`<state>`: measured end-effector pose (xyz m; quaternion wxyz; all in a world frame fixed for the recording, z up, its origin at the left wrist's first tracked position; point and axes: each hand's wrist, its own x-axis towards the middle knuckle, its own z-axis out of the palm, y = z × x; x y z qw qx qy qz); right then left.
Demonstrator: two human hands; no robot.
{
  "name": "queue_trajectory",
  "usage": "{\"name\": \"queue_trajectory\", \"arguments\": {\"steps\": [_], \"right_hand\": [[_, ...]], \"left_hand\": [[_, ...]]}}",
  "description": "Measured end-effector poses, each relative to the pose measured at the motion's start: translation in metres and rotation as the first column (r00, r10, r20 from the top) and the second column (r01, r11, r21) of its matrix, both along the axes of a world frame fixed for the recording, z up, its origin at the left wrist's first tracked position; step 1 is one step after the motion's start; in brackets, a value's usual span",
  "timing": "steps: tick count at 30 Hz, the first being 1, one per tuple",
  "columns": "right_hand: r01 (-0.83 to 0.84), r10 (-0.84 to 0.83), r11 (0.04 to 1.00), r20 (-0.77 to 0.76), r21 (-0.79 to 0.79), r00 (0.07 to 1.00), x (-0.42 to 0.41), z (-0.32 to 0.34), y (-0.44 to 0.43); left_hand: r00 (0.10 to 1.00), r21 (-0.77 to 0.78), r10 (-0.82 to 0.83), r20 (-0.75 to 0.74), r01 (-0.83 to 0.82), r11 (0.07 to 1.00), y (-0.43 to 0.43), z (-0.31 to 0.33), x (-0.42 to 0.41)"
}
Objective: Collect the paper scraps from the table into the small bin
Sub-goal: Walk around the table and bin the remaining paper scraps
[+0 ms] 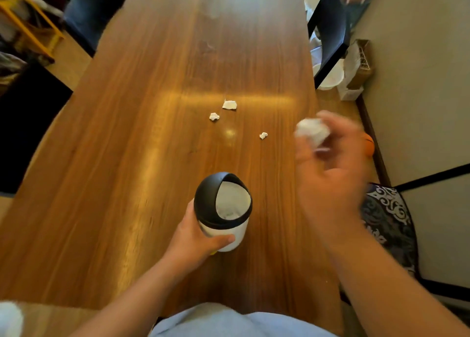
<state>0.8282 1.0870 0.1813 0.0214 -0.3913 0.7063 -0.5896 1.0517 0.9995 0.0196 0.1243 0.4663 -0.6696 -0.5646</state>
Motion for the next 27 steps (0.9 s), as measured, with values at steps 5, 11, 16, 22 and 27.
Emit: {"name": "queue_trajectory", "arguments": {"steps": [5,11,16,22,27], "right_hand": [[-0.306,0.562,0.639,-0.157,0.706,0.812,0.026,-0.06,0.005],[-0.231,0.314,0.685,0.005,0.692,0.949,-0.017,-0.093,-0.009],[-0.246,0.17,0.535,0.183,0.808,0.968,-0.062,-0.143,-0.053],[-0.096,0.058,0.465,0.078,0.88,0.995,-0.107,-0.187,-0.131],[0.035,0.045,0.414,-0.059,0.91,0.997,-0.122,-0.207,-0.175]], "left_hand": [[1.0,-0.045,-0.008,-0.01,0.007,0.999,-0.004,0.002,-0.018],[1.0,0.009,0.019,-0.015,-0.019,1.0,-0.029,-0.007,-0.02],[0.998,0.018,0.031,-0.048,-0.03,0.999,-0.06,-0.01,-0.027],[0.996,-0.007,0.059,-0.071,-0.059,0.998,-0.099,-0.012,-0.032],[0.991,-0.045,0.107,-0.075,-0.111,0.993,-0.12,-0.018,-0.037]]}}
